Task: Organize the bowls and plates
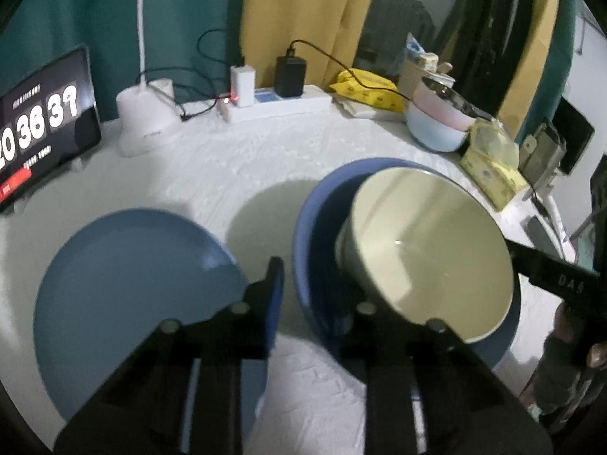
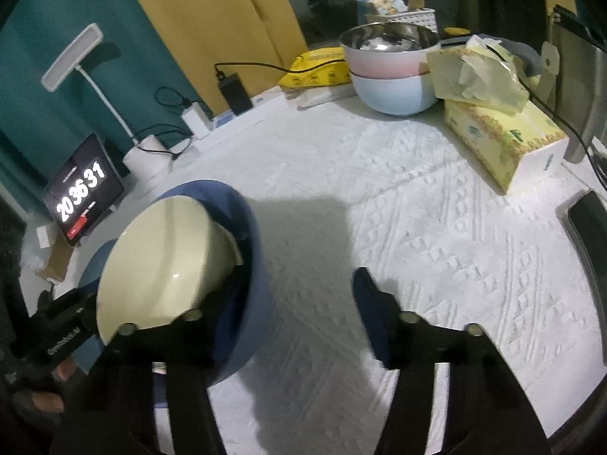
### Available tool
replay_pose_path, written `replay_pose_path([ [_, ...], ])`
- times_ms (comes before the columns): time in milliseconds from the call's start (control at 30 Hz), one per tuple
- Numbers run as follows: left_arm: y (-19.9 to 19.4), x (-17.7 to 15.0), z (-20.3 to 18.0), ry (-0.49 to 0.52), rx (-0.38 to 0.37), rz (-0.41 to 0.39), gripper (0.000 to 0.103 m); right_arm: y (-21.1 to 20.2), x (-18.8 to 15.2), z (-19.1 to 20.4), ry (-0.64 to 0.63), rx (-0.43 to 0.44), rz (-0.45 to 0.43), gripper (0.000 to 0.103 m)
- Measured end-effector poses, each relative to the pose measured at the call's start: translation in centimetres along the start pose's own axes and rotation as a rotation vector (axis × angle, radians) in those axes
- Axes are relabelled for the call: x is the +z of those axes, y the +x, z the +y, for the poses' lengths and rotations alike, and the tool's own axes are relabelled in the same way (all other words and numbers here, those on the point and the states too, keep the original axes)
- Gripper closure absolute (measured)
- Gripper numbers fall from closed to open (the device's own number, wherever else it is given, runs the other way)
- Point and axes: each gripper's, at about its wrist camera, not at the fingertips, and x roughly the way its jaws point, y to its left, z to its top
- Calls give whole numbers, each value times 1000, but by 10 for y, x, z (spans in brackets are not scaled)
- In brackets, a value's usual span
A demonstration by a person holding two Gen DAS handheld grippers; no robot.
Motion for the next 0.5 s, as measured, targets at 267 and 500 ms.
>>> replay_pose_path([
  [267,-1,-1,-2,-1,1,-15,90,-4,-2,13,-12,55,-13,91],
  [500,-5,-3,-1,-6,-14,-35,92,-6,-7,17,-8,30,-46,92],
])
